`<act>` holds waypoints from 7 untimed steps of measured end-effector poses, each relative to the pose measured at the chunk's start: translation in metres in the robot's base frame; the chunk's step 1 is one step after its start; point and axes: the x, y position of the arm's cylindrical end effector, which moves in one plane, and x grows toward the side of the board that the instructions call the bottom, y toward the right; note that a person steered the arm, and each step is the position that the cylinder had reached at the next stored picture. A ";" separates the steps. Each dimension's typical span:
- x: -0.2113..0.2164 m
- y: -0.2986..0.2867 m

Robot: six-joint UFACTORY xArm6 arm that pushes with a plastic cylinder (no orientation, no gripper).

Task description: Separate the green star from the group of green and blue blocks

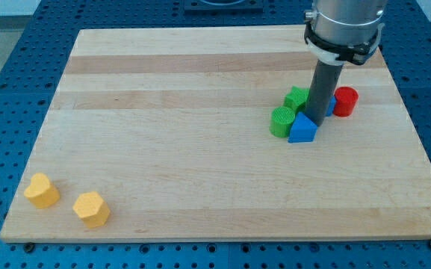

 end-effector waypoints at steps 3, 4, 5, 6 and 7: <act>-0.001 0.079; -0.002 0.078; -0.012 0.064; -0.026 0.025; -0.042 -0.044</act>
